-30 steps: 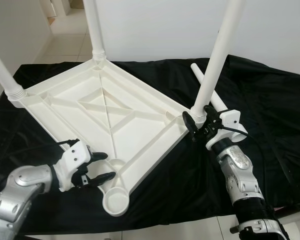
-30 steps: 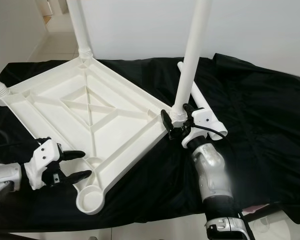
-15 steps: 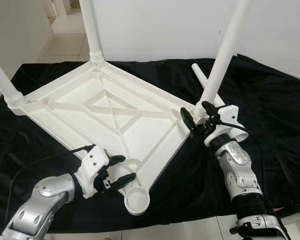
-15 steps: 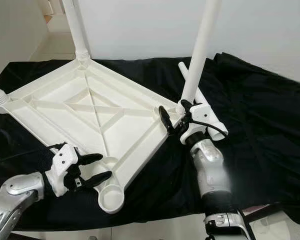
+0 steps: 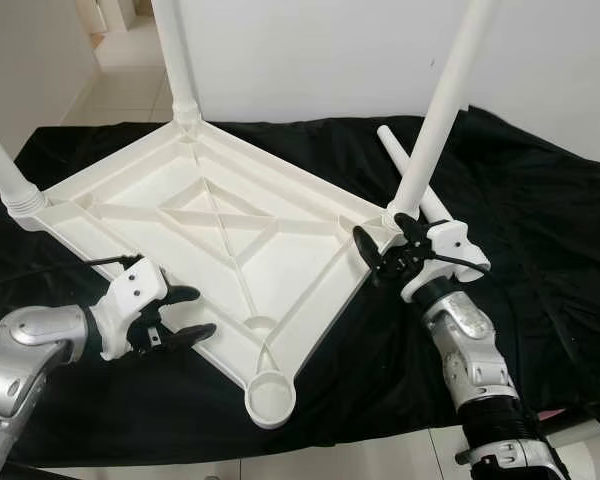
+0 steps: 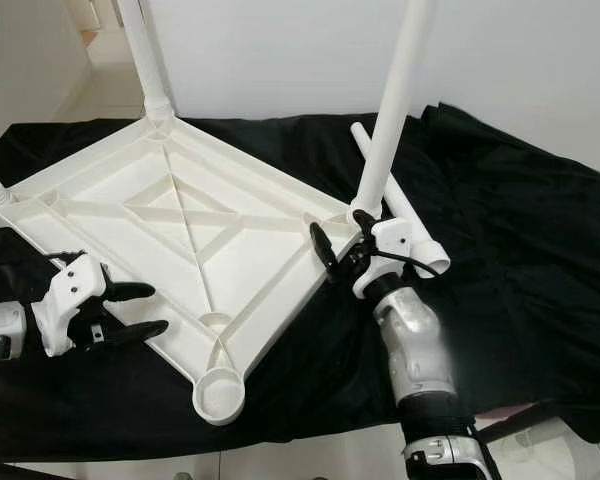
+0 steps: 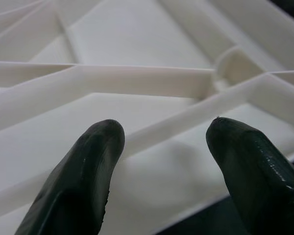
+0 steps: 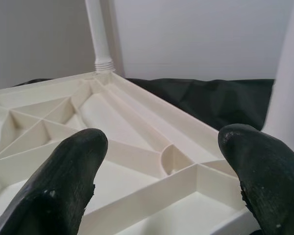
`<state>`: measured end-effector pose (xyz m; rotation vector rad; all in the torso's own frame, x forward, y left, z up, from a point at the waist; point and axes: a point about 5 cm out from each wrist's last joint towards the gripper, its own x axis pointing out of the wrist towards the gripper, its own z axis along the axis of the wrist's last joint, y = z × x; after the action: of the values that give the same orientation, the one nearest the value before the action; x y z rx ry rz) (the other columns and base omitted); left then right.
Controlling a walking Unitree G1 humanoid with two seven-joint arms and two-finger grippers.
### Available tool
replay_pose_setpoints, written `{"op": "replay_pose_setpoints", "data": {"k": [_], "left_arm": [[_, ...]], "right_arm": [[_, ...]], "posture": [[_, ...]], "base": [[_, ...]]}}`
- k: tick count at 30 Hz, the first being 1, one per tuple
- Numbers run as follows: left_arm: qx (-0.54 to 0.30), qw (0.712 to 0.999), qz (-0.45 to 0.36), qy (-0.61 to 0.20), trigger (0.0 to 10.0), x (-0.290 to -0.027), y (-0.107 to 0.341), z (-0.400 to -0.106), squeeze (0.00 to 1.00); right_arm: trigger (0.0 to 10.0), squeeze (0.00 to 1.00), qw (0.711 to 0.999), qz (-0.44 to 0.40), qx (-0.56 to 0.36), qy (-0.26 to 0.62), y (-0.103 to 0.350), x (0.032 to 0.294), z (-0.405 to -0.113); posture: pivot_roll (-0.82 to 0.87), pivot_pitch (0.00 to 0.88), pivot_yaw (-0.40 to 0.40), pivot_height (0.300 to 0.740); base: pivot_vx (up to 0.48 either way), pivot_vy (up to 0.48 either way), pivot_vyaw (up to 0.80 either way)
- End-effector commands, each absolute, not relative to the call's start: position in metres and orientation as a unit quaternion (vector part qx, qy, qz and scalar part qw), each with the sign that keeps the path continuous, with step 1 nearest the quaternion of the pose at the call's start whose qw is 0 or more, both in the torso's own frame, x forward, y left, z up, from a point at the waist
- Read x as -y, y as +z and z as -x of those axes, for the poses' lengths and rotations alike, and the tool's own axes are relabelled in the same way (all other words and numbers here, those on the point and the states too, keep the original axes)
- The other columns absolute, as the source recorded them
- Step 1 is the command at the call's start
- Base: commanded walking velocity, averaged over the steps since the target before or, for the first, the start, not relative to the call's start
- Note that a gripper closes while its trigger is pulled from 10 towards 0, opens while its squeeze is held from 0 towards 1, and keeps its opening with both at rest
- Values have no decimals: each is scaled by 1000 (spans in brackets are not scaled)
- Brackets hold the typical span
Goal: Building children table
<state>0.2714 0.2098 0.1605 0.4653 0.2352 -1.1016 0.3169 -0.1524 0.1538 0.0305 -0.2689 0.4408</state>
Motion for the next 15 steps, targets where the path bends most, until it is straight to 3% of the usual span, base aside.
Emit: {"op": "replay_pose_setpoints", "data": {"k": [1,8,11,12,15], "left_arm": [[-130,794,-239,-544,10000,-210,155,-277,0],[-130,784,-251,-553,10000,-206,154,-286,0],[-135,766,-261,-572,10000,-201,153,-296,0],[-139,764,-256,-576,10000,-200,154,-299,1000],[-143,750,-266,-589,10000,-197,153,-301,1000]], "right_arm": [[10000,0,966,-18,119,227,147,151,-311],[10000,0,966,-19,115,231,146,150,-309],[10000,0,966,-18,112,231,144,150,-307],[10000,0,967,-17,111,230,144,151,-306],[10000,0,967,-15,111,228,144,152,-304]], "posture": [[16,89,-10,740],[13,96,-16,740],[0,103,-11,740],[-7,107,-7,740],[-13,106,-5,740]], "base": [[0,0,0],[0,0,0],[0,0,0],[0,0,0],[0,0,0]]}}
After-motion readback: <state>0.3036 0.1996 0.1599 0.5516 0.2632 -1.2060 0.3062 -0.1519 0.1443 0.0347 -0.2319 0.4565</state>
